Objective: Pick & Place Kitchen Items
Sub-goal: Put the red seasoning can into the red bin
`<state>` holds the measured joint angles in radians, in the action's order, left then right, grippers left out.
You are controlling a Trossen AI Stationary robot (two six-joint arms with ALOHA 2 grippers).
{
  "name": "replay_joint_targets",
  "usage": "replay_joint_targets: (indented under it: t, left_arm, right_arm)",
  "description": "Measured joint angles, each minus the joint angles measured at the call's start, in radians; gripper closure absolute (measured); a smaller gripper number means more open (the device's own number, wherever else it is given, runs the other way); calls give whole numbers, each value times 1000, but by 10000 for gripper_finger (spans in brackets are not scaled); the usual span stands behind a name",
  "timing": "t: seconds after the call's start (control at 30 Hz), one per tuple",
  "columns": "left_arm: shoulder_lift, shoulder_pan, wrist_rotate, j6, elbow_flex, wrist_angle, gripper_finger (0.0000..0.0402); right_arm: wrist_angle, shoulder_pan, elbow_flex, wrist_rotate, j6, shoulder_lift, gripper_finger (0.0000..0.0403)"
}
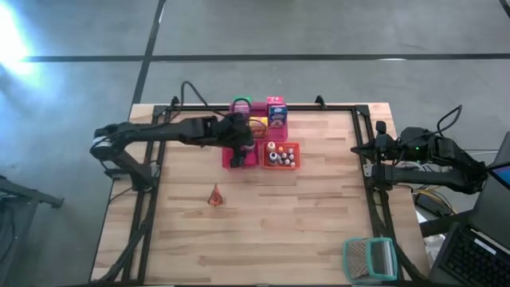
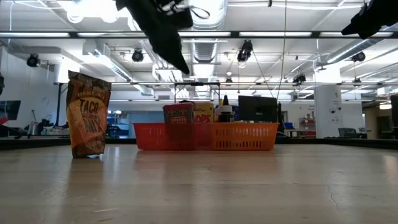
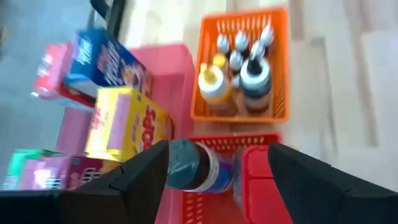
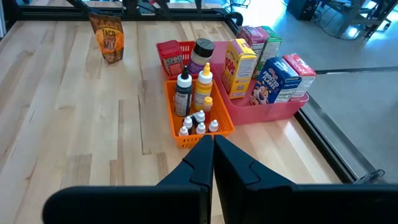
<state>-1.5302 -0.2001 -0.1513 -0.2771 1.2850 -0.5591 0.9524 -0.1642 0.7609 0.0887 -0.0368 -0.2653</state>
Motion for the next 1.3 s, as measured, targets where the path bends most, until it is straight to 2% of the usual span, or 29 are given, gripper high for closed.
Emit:
replay_joint_targets:
  t: [0.1,0.23,0.47,0.67,0.83,0.93,1.07,1.3]
  left_arm:
    - [54,28,3,50,-12,3,132]
    - [108,88,5,132,-103,71,161]
    - [103,151,6,171,-287,306,252]
    - [103,151,3,198,-327,341,334]
    - [102,151,10,202,-350,342,379]
    - [102,150,20,203,-356,343,395]
    - [89,149,24,207,-359,346,396]
    - [-3,149,32,204,-354,342,399]
  right_arm:
    - [0,0,0,0,0,0,394]
    - [0,0,0,0,0,0,394]
    - [0,0,0,0,0,0,394]
    - [0,0,0,0,0,0,394]
    - [0,0,0,0,0,0,394]
    - [0,0,0,0,0,0,394]
    - [0,0,0,0,0,0,394]
    - [0,0,0,0,0,0,394]
